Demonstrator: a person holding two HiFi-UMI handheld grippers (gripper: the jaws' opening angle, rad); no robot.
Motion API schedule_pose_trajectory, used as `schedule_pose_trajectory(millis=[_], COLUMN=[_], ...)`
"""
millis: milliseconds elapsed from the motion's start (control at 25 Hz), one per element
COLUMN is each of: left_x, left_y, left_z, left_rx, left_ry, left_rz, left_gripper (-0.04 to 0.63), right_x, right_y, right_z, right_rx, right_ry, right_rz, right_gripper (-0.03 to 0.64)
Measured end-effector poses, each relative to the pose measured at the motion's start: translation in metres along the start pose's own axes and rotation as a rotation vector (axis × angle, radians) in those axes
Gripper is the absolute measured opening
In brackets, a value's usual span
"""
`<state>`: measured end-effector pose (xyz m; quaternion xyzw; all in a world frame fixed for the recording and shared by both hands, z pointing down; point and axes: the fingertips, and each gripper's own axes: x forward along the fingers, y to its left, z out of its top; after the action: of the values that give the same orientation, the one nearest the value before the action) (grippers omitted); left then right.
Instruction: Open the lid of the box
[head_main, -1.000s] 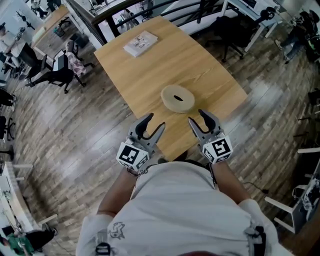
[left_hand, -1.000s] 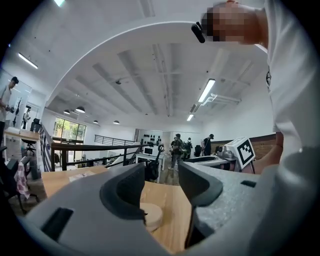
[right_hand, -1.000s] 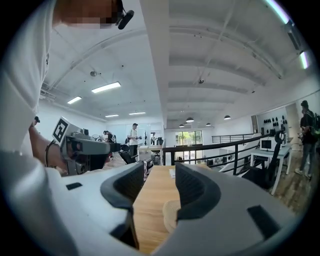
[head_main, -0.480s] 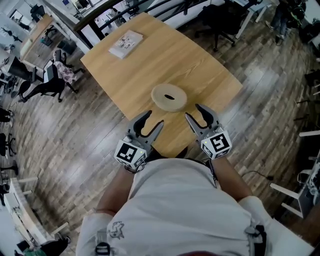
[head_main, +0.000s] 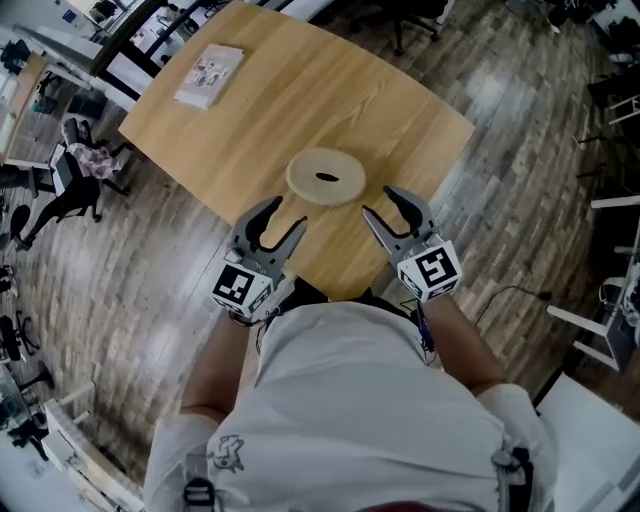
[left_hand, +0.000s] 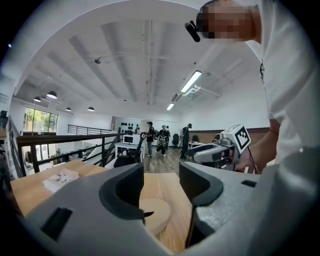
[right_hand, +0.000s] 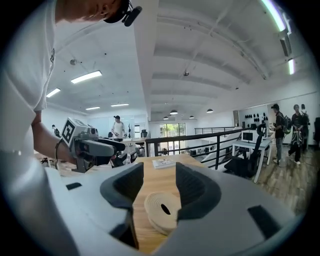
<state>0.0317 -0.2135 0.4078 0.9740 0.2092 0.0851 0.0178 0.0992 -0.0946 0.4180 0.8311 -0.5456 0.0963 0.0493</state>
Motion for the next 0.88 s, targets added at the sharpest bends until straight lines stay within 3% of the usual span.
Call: schedule_pose_trajectory(millis=[480, 880], left_x=[0.016, 0.032], left_y=[0.054, 0.086], left_z=[-0.046, -0.116], left_rx=[0.017, 0.046], left_ry=[0.076, 0.168], left_rz=[-0.258, -0.372], left_gripper=[0.224, 0.241], right_x=[0.052, 0.089], right_y=[-0.001, 0.0], right_z=[-0.028, -0.058], right_rx=[-0.061, -0.131], right_ry=[0.141, 0.273], right_rz=[-0.087, -0.08], right_gripper=[0.227, 0.227])
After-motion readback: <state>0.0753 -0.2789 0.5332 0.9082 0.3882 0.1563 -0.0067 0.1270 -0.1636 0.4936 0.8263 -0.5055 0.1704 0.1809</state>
